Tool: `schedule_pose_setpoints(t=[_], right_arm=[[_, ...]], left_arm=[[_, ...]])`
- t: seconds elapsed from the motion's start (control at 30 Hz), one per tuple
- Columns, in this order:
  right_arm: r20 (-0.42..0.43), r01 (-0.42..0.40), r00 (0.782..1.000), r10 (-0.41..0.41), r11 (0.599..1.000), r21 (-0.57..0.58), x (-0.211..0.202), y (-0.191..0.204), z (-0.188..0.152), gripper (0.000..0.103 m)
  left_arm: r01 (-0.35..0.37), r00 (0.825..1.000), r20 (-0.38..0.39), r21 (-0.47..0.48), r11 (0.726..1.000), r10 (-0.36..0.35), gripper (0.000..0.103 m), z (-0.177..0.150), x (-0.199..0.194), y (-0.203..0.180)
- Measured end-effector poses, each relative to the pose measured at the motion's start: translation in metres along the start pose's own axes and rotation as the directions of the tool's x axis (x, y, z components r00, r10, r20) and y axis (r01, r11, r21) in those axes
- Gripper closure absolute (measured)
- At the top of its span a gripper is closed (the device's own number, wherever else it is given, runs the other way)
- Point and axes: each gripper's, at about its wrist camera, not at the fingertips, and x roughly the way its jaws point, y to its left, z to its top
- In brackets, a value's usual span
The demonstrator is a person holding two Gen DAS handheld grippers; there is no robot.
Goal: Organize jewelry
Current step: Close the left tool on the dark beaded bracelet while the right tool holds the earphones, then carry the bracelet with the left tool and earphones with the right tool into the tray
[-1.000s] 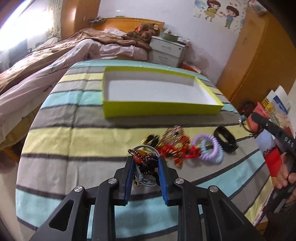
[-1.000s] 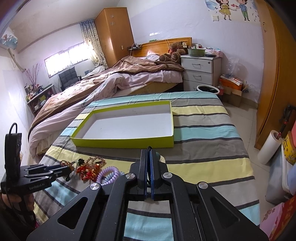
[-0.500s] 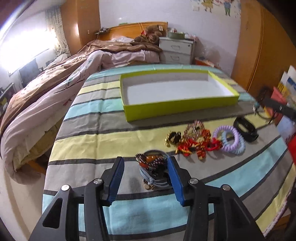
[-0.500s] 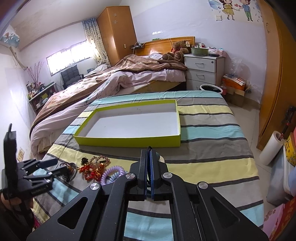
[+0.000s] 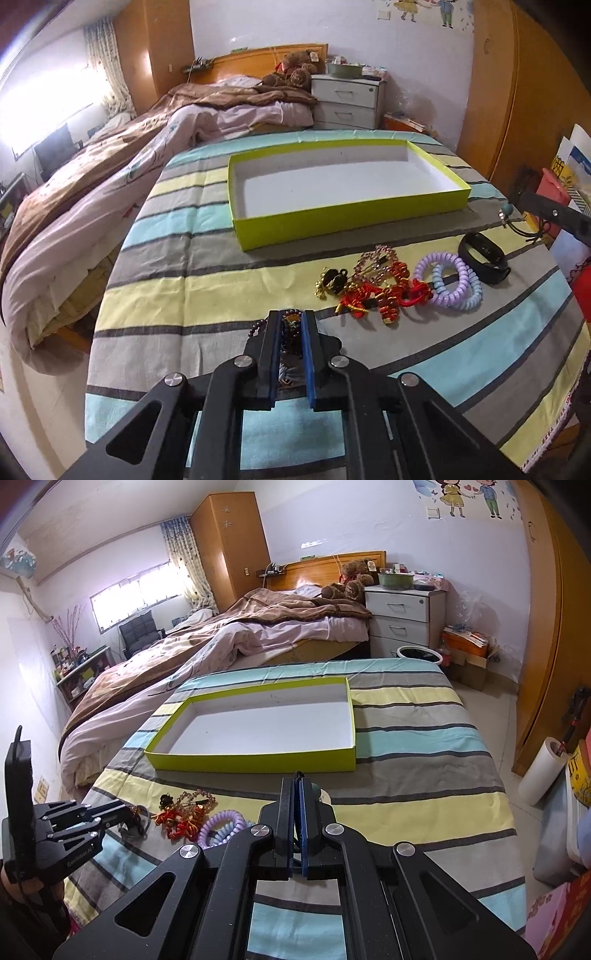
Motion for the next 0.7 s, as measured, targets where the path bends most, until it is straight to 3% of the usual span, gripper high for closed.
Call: schedule_pose_setpoints(t=[0.33,0.5,0.63,0.7], right_arm=[[0.013,0.007,1.000,-0.007,1.000,0.008,-0.007,-0.004,0.005,0.101],[0.024,0.004,1.000,-0.004,1.000,0.002,-0.009,-0.002,0.010,0.101],[0.042,0.005,0.999,-0.004,1.000,-0.008,-0.012,0.001,0.017,0.101],[0.046,0.003,0.999,-0.003,1.000,-0.006,-0.013,0.000,0.018,0.101]], left_arm=[[0.126,0.991,0.065,-0.081,0.989,-0.121,0.097,0.008,-0.022,0.013],[0.126,0.988,0.103,-0.076,0.989,-0.118,0.100,0.022,-0.032,0.014],[0.137,0.987,0.089,-0.045,0.990,-0.132,0.100,0.027,-0.030,0.014],[0.120,0.990,0.082,-0.077,0.990,-0.114,0.099,0.023,-0.026,0.017]])
